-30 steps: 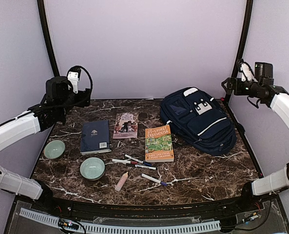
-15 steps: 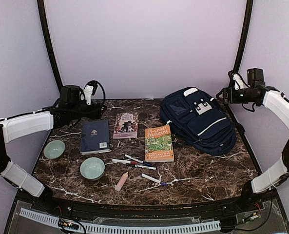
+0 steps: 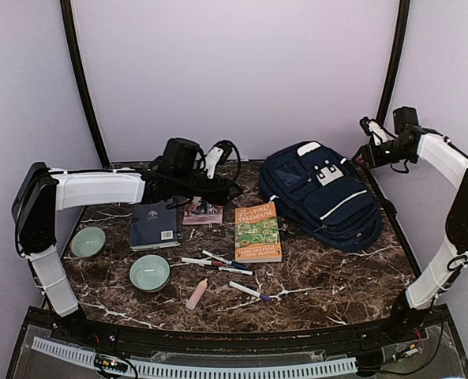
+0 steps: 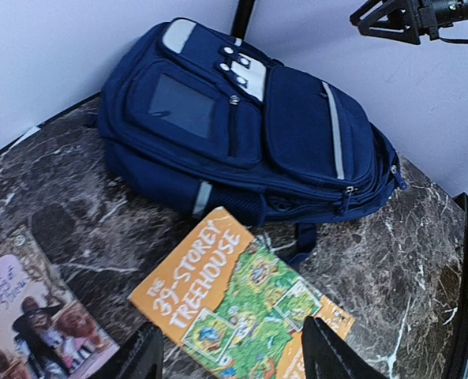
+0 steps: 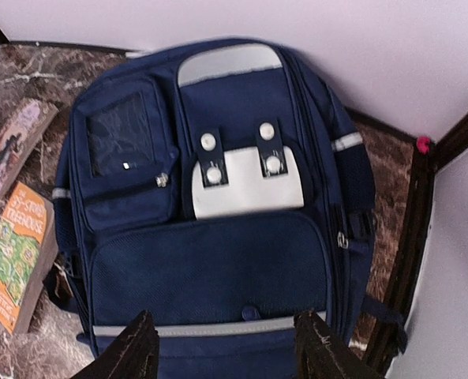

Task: Pack the student bag
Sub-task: Hold the largest pocket of the student bag.

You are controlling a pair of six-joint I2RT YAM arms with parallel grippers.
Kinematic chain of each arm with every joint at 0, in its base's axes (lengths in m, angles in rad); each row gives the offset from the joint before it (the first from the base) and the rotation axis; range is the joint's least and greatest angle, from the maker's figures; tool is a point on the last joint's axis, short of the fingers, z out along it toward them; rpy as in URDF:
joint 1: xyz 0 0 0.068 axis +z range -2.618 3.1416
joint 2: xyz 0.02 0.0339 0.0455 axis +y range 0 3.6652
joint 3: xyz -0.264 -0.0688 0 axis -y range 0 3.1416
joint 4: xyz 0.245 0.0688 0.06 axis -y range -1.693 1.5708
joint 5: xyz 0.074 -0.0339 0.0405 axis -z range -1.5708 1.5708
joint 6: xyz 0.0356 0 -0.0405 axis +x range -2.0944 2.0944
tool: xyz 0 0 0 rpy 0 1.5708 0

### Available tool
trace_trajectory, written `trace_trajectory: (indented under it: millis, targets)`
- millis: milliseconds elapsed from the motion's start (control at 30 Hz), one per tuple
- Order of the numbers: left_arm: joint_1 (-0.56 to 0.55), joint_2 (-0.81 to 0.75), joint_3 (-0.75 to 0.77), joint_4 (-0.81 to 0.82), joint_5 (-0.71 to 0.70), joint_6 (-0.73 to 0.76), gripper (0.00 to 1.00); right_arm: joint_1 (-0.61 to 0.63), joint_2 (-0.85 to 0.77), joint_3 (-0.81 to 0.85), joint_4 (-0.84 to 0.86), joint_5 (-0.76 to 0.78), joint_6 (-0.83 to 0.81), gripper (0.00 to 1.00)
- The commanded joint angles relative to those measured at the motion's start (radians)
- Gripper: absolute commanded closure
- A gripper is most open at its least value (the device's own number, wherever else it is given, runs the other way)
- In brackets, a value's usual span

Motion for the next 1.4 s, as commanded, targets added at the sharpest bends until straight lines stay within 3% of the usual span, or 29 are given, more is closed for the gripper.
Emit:
trace_trajectory:
  millis: [0, 100, 267, 367, 733, 1133, 1233, 1367]
  targets:
    - [-0.082, 0.083, 0.097, -0.022, 0.015, -0.038, 0.38, -0.033, -0.003, -0.057, -0.124, 0.062, -0.165, 0.43]
    - [-0.135, 0.14, 0.142, -0.006, 0.021, -0.064, 0.38, -0.057, -0.012, -0.118, -0.147, 0.068, -0.21, 0.45]
    - [-0.207, 0.224, 0.204, -0.017, 0.042, -0.085, 0.38, -0.095, -0.011, -0.224, -0.168, 0.138, -0.33, 0.66]
    - [-0.235, 0.252, 0.213, -0.032, 0.038, -0.104, 0.38, -0.13, 0.001, -0.249, -0.217, 0.134, -0.41, 0.7]
    - [-0.26, 0.264, 0.162, -0.063, 0.025, -0.094, 0.38, -0.138, 0.006, -0.313, -0.108, 0.34, -0.557, 0.56]
    - [-0.263, 0.264, 0.171, -0.051, 0.039, -0.105, 0.38, -0.068, 0.096, -0.331, -0.043, 0.367, -0.701, 0.51]
    - [-0.263, 0.267, 0.181, -0.057, 0.031, -0.1, 0.38, -0.025, 0.099, -0.355, 0.01, 0.349, -0.71, 0.33]
    - [-0.263, 0.278, 0.197, -0.071, 0.021, -0.103, 0.38, 0.021, 0.083, -0.396, 0.056, 0.271, -0.733, 0.37]
